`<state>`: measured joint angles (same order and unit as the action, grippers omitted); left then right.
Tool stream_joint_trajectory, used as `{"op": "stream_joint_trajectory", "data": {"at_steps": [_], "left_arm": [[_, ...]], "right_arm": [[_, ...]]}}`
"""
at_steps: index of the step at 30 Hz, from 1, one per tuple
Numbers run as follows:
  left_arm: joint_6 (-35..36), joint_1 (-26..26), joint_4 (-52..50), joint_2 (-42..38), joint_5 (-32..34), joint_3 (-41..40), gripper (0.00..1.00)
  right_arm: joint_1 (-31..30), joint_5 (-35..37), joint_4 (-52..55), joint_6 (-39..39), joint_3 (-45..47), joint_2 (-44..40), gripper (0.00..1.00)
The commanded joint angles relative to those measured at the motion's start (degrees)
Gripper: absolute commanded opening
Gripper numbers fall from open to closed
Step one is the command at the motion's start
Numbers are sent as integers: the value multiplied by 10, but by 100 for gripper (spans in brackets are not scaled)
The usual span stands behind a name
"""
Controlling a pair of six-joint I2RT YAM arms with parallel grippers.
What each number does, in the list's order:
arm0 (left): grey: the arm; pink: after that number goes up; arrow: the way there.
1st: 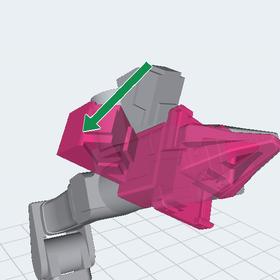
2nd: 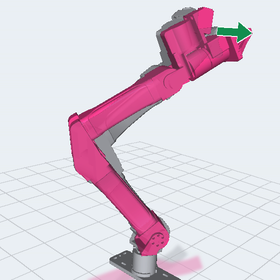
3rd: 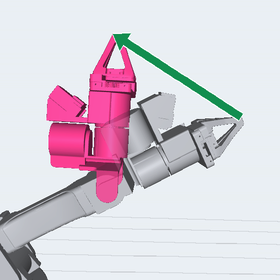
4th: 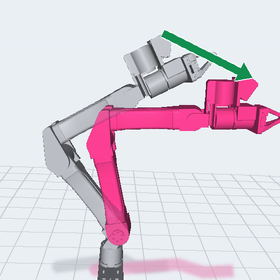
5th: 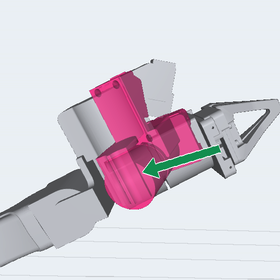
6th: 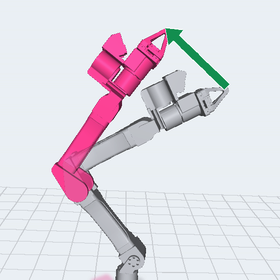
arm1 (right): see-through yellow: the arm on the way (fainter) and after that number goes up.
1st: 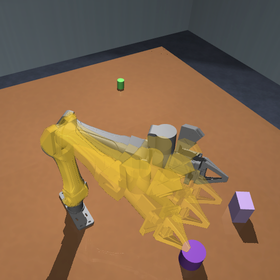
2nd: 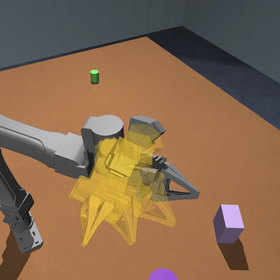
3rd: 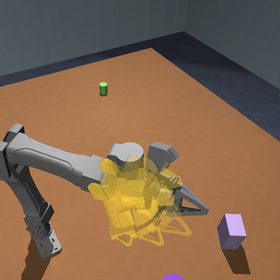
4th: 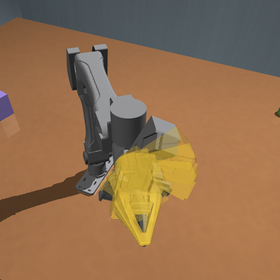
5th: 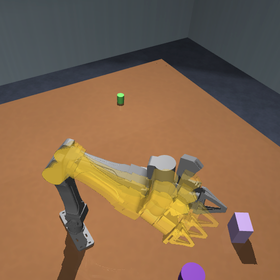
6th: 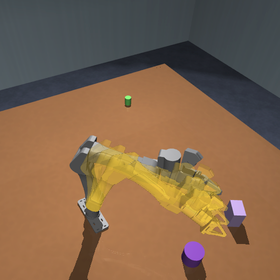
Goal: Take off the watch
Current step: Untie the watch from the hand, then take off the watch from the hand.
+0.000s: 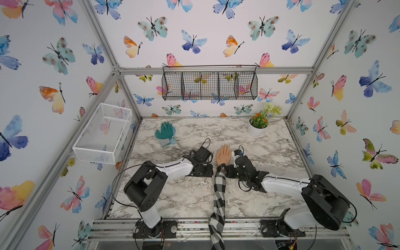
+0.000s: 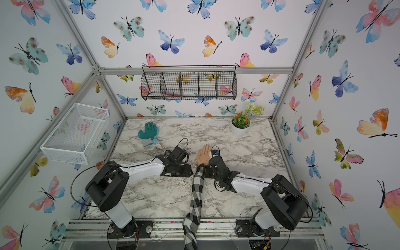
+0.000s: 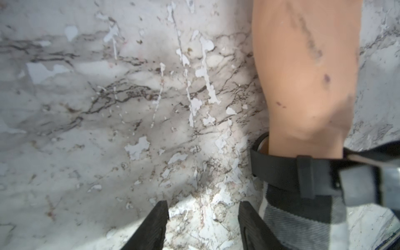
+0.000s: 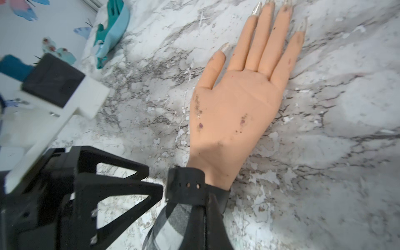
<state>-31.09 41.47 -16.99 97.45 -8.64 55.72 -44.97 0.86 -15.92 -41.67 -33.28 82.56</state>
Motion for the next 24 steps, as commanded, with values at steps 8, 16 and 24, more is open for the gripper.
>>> {"op": "stream_joint_trajectory", "data": {"at_steps": [8,16,24], "left_arm": [[-3,0,10,-42,4,22,55],[-13,1,19,-44,0,61,56],[-13,0,17,-51,11,55,56]], "right_arm": [[3,-30,4,34,-43,10,2],[3,-24,1,24,-38,17,2],[3,-6,16,14,-53,-14,3]]}}
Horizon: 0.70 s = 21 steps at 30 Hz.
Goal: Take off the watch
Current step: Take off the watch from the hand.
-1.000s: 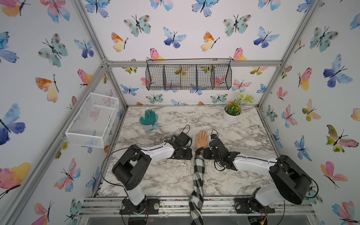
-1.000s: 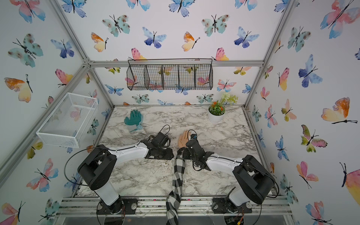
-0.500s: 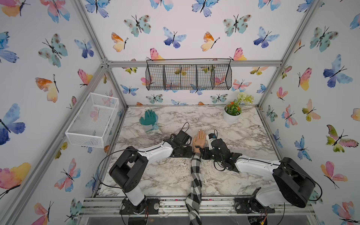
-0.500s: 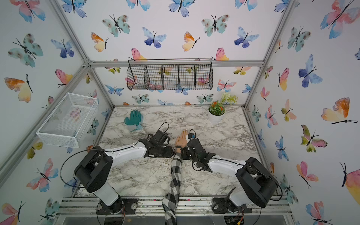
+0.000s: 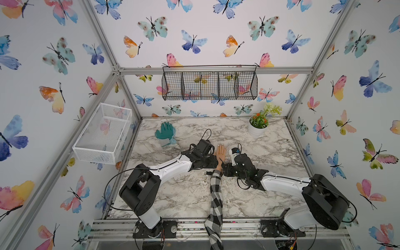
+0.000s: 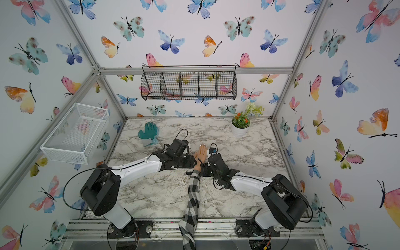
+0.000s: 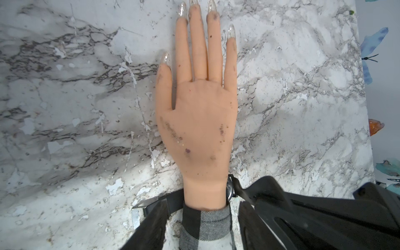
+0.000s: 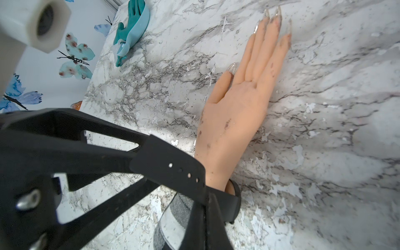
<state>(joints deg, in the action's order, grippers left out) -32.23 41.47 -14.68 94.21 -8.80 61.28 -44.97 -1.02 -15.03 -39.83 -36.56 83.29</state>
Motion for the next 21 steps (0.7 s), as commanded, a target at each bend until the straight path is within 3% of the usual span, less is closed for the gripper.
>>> {"op": "stream_joint_trajectory", "data": {"at_steps": [1,14,21], "left_arm": [[-1,0,-7,-21,12,0,56],[-6,-3,-8,-40,19,-19,56],[-8,-4,-8,-43,21,-18,56]], "right_arm": [[3,16,11,-3,-24,-25,3],[7,143,101,9,-66,-112,3],[65,151,131,36,-69,-125,3]]}}
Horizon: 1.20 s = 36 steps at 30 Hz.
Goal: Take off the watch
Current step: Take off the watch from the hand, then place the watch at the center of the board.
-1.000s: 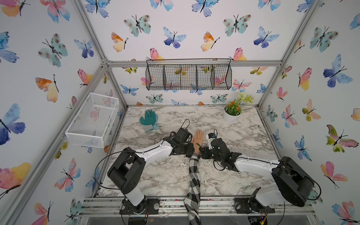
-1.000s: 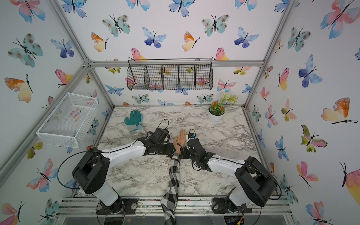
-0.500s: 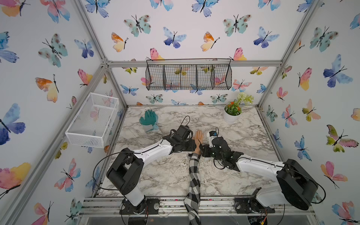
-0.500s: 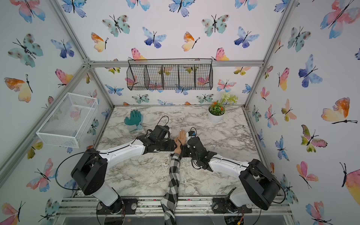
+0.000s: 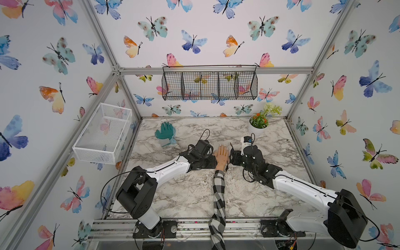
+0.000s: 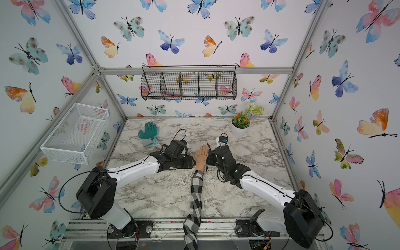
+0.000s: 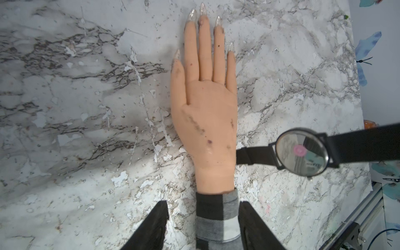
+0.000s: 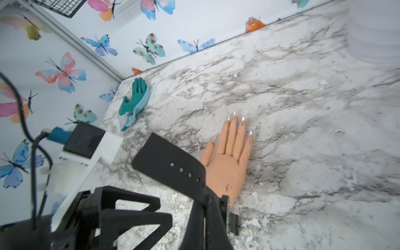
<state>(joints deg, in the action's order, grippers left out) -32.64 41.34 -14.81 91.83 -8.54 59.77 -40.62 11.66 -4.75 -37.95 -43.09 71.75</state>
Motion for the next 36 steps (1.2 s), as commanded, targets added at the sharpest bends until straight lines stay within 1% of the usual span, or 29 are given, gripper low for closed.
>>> {"op": "stream_joint_trajectory", "data": {"at_steps": [1,9,16,19,20,21,22,23,25,26,27,28,32,34,36], "left_arm": [[-4,-2,-7,-20,19,-3,56],[-4,-11,-10,-25,26,-1,56],[-2,-30,-12,-31,33,2,56],[-2,-44,-11,-36,38,3,57],[-2,-50,-11,-38,41,3,58],[-2,-57,-12,-40,43,3,59],[-1,-63,-14,-43,48,3,60],[0,-71,-16,-47,53,4,62],[3,-93,-21,-57,62,5,68],[4,-107,-22,-63,67,4,72],[5,-123,-24,-70,70,4,74],[6,-136,-27,-77,70,4,77],[18,-198,-35,-101,81,10,87],[32,-217,-36,-112,106,13,98],[48,-230,-39,-123,155,14,98]], "right_arm": [[34,22,30,20,-2,-11,3],[150,-13,23,52,31,-4,2],[227,-23,14,59,66,14,2],[248,-24,13,53,84,29,8],[253,-22,9,50,92,31,11],[258,-19,6,46,99,32,17],[262,-18,4,44,104,32,24],[267,-12,10,39,108,30,35],[271,-2,23,33,109,21,52],[272,7,31,30,109,13,62],[275,14,40,28,108,5,79],[279,21,50,25,104,-2,97],[295,81,137,4,55,-18,99],[303,107,165,-6,30,-25,99],[308,130,186,-11,-1,-25,98]]}}
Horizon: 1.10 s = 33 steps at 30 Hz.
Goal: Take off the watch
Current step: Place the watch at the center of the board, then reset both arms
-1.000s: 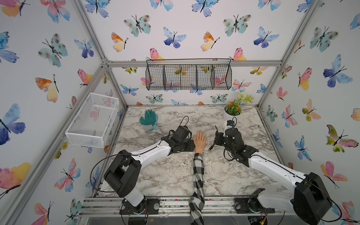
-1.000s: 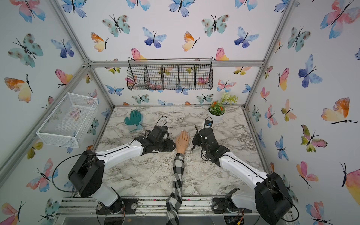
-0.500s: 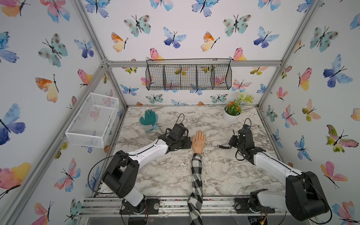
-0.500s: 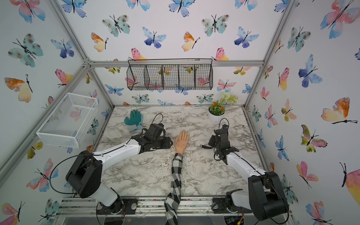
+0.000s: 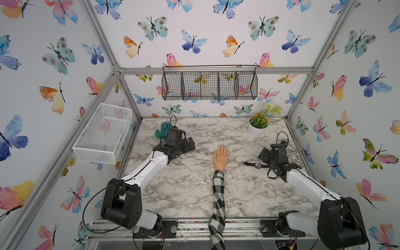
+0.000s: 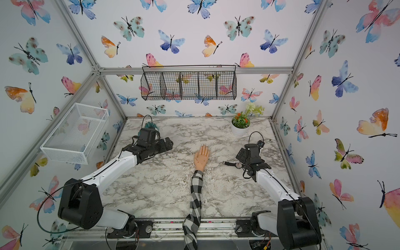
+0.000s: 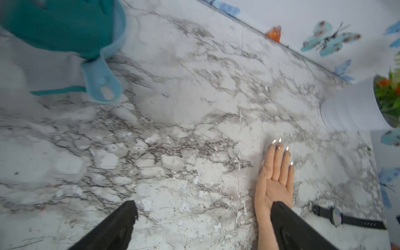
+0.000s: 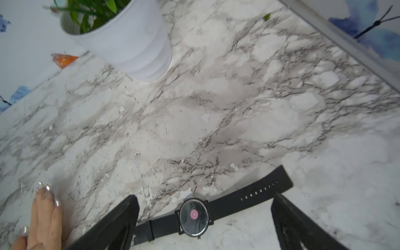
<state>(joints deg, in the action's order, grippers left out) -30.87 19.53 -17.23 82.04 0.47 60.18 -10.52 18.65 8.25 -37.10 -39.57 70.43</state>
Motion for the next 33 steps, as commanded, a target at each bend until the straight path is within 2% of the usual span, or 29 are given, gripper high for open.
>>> {"op": "stream_joint_trajectory", "data": {"at_steps": [1,4,6,9,11,14,17,18,20,21,23,24,26,28,30,31,33], "left_arm": [[36,-15,-9,-31,101,4,98],[62,-20,44,-56,232,-41,98],[107,-34,92,-78,273,-84,98],[166,-60,168,-111,288,-155,98],[199,-86,268,-144,268,-230,98],[243,-113,422,-164,250,-326,98],[259,-118,490,-134,252,-368,98],[259,-118,523,-122,246,-385,98],[287,-118,620,-95,228,-420,98],[289,-119,651,-77,229,-431,98],[289,-120,691,-59,231,-447,98],[296,-121,717,-54,208,-460,98],[306,-123,772,-36,192,-478,98],[301,-140,772,-26,150,-478,98],[301,-153,813,-5,118,-489,98],[300,-158,816,-4,107,-489,98],[298,-158,784,-13,103,-480,98]], "right_arm": [[10,66,57,-17,-48,-10,98],[14,100,43,-5,-82,7,98],[15,145,-10,21,-73,15,99],[15,146,-234,173,17,19,98],[15,133,-299,226,40,41,98],[16,115,-400,254,89,79,99],[16,72,-569,308,156,97,98],[16,44,-580,312,167,88,98],[17,41,-693,354,192,112,98],[17,37,-689,365,190,112,98],[17,31,-598,355,174,90,99],[17,28,-563,339,178,81,98],[17,34,-558,321,209,78,98],[17,16,-653,341,254,86,98],[18,-12,-710,354,268,91,98],[20,-24,-721,358,261,123,98],[19,-50,-857,379,283,212,98]]}}
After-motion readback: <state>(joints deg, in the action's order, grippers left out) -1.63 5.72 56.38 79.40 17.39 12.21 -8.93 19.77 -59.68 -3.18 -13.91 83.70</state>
